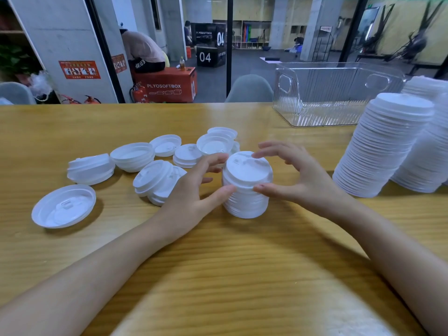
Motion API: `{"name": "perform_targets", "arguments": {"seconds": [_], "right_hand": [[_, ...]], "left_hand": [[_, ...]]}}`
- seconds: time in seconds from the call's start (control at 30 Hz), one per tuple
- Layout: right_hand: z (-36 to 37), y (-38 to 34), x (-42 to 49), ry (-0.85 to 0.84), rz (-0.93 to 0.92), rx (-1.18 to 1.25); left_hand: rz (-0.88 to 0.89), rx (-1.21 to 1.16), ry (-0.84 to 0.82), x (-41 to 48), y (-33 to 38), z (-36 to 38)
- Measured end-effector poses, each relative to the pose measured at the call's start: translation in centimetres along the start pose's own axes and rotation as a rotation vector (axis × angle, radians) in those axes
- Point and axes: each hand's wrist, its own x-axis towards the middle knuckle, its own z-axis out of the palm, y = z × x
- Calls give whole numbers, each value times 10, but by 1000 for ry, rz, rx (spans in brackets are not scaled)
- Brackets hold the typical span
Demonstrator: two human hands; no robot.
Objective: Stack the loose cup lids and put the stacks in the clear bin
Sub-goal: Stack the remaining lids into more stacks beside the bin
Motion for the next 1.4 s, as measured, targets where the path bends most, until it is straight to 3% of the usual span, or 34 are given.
{"name": "perform_targets", "arguments": {"seconds": [0.4, 0.7, 0.83, 1.13, 1.4], "right_hand": [[3, -4, -1, 126, -41, 42], [-8, 6, 5, 286, 254, 487], [-12, 7, 4, 328, 321, 566], [-15, 2, 2, 312, 361, 596], [-11, 0, 1, 129, 186, 512]], "left_hand": [[-17, -70, 31, 1, 2, 3], [9, -32, 49, 2, 7, 5], [4, -13, 15, 3, 13, 8], [54, 62, -13, 1, 18, 9], [21, -16, 71, 2, 14, 6]]}}
